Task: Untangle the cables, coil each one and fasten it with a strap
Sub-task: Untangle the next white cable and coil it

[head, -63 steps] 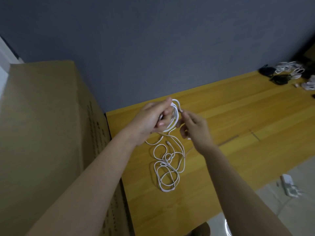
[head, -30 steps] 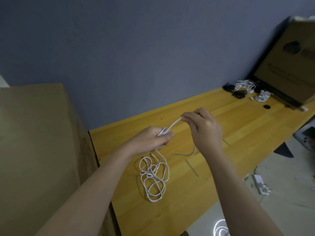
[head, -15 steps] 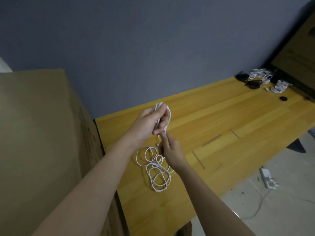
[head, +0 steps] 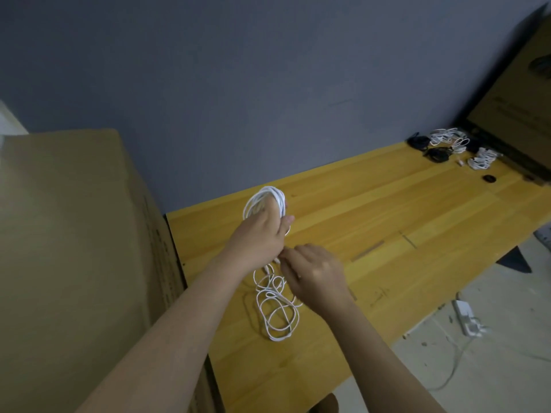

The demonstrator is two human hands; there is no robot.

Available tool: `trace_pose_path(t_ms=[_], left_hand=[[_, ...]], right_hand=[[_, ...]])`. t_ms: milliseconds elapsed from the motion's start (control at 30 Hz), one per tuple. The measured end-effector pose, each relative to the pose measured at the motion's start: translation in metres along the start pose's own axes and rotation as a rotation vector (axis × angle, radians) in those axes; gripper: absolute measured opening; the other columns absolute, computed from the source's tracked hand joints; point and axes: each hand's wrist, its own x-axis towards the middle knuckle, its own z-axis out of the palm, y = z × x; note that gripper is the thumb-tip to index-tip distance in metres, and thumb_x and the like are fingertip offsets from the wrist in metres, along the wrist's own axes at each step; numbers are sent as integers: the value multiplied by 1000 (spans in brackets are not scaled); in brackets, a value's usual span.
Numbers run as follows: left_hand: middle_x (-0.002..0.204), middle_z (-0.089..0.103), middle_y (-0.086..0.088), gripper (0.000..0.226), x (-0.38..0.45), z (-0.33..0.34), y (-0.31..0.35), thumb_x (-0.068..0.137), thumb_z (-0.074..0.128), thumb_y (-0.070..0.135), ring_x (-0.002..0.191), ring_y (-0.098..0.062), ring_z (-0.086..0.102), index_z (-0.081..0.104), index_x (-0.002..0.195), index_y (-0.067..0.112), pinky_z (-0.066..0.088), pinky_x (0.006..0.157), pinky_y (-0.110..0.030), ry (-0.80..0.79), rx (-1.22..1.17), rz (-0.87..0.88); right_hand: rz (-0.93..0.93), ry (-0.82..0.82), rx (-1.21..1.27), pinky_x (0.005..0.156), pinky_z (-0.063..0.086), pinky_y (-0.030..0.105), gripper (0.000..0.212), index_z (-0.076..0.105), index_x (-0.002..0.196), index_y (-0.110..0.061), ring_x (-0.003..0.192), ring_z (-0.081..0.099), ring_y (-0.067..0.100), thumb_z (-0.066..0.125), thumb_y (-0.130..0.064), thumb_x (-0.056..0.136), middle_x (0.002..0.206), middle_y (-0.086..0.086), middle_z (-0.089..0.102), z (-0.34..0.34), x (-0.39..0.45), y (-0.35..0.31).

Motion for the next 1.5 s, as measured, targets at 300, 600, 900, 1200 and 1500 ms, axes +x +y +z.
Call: trace_pose_path(t_ms=[300,600,900,1200,1500], left_hand=[[54,49,9,75,-4,-15,10,81,19,83,53,-9,49,58,76,18,38,59,-30,-204,-141,-69],[45,33,11,43,-4,-29,9,99,47,35,40,-5,28,40,60,18,25,44,-18,-121,-419,-67],[45,27,8,39,-5,-41,9,102,39,35,40,-8,21,40,68,15,18,41,-20,22,-658,-152],[43,26,5,45,-1,-39,12,103,34,35,39,-9,20,44,65,14,16,43,-25,44,-750,-159],[43,28,6,43,4,-38,10,94,32,46,36,-7,19,46,70,13,14,41,-21,-47,-1034,-71]], right_hand=[[423,-27,441,60,36,10,24,73,85,-15,64,51,-4,64,-36,76,69,-22,55,-28,45,22],[627,-238,504,70,43,34,18,73,78,-13,74,60,21,65,-23,90,75,7,67,0,48,68],[887,41,723,71,56,36,23,61,80,-21,71,70,18,49,-25,99,76,-3,67,-12,89,57],[719,-89,414,65,44,34,20,68,100,-10,68,59,20,51,-21,99,74,5,64,-3,97,70],[872,-272,503,52,31,33,37,61,71,-18,43,36,7,47,-40,98,44,-7,39,29,37,47]])
